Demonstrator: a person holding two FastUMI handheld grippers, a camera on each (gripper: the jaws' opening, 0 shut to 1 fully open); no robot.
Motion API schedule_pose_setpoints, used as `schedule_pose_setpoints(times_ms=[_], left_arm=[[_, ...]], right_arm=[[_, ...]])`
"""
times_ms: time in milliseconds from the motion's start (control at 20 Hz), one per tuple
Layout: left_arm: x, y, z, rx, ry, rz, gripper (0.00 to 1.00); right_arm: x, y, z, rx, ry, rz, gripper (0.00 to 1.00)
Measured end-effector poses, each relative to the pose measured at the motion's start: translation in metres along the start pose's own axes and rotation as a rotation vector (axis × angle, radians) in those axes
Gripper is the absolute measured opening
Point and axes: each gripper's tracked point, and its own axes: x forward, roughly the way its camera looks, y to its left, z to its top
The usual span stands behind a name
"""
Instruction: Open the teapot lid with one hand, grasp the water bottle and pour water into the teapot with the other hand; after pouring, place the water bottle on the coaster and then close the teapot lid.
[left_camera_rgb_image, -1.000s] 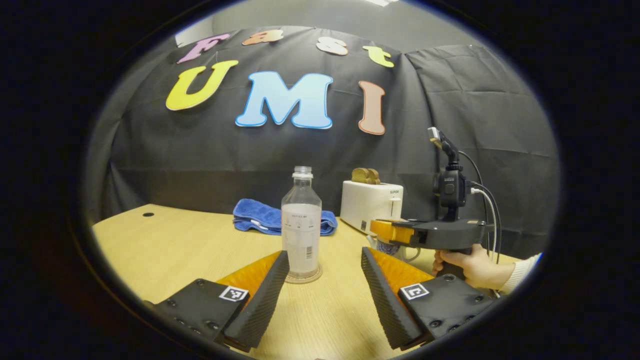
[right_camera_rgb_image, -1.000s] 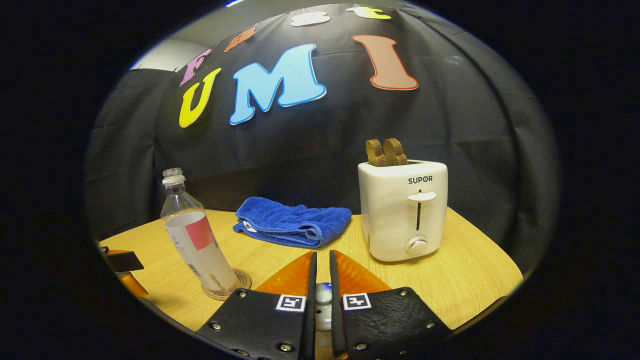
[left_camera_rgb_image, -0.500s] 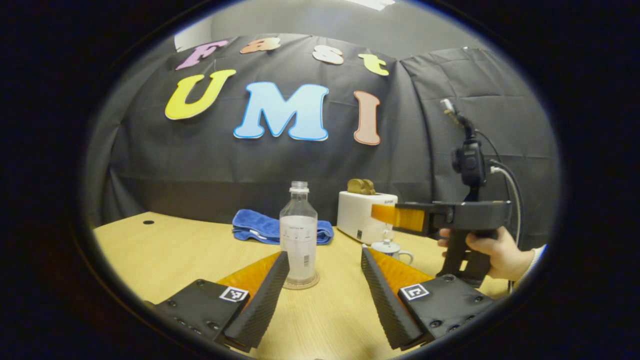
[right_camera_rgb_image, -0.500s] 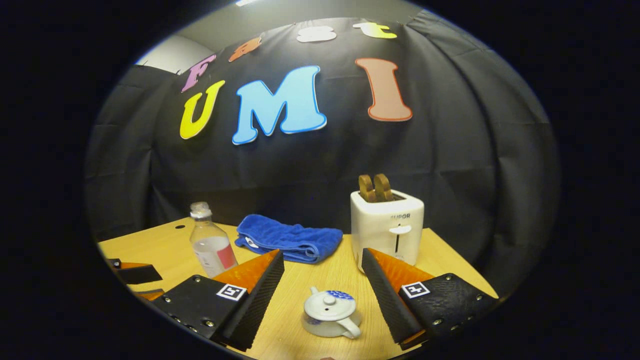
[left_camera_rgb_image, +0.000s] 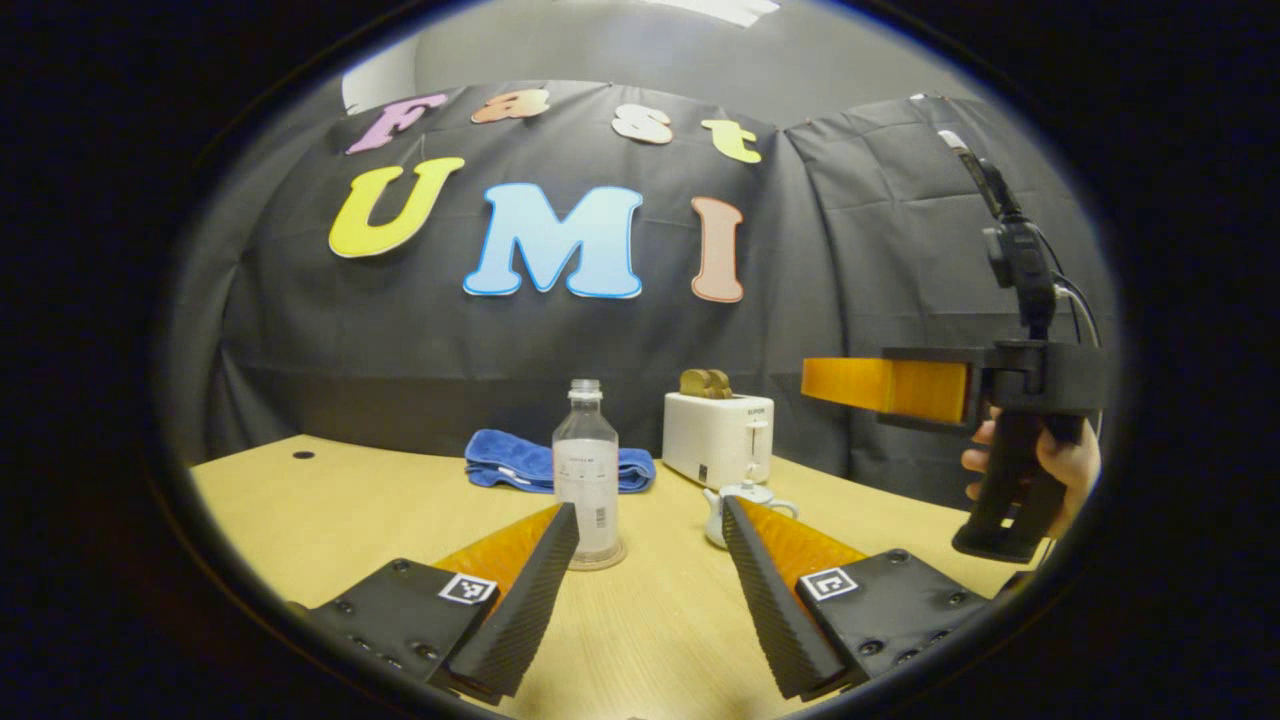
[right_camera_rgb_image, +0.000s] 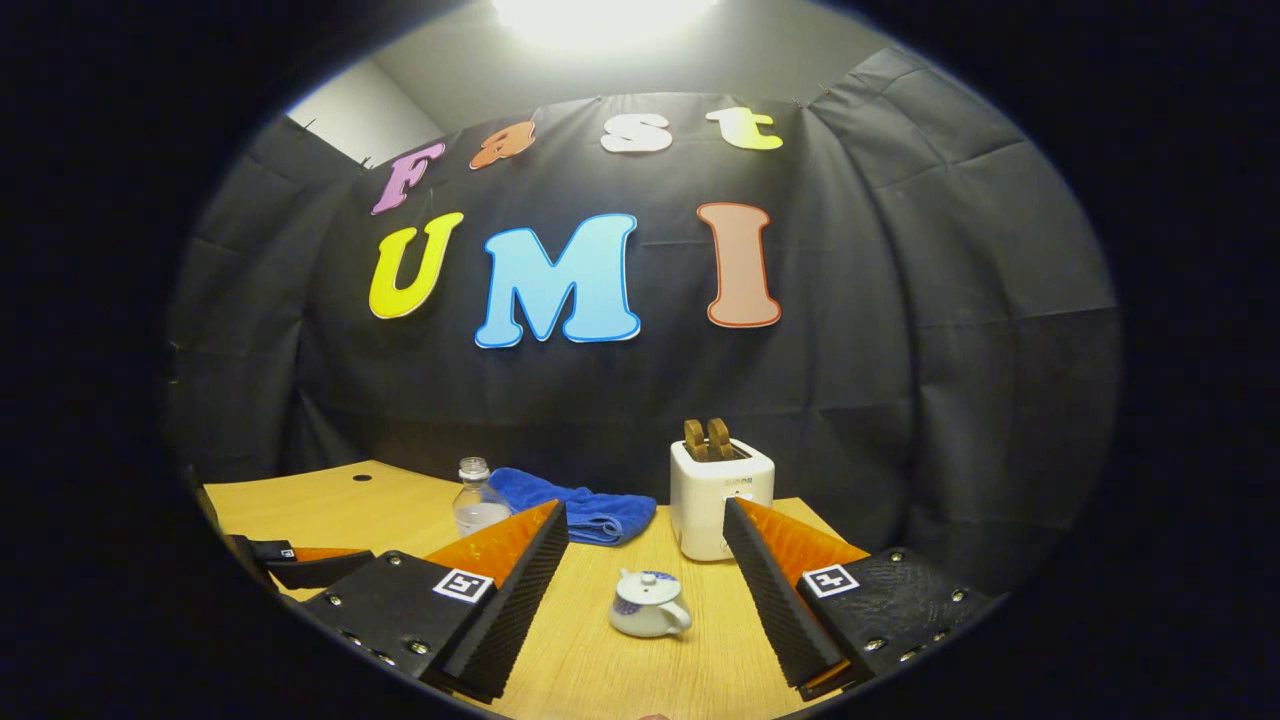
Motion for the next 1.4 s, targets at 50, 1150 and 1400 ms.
schedule_pose_setpoints(times_ms=[50,1150,1400], left_arm=[[-0.002,-0.001,0.001,0.0,-0.008,0.004,1.0],[-0.016,-0.001,-0.03,0.064,0.016,0.089,1.0],[-0.016,-0.001,-0.029,0.065,0.017,0.089,1.0]], right_arm=[[-0.007,0.0,-0.007,0.01,0.003,-0.006,0.97],[-0.037,0.032,-0.102,-0.022,0.066,-0.008,0.97],[-0.038,0.028,-0.102,-0.018,0.066,-0.039,0.96]])
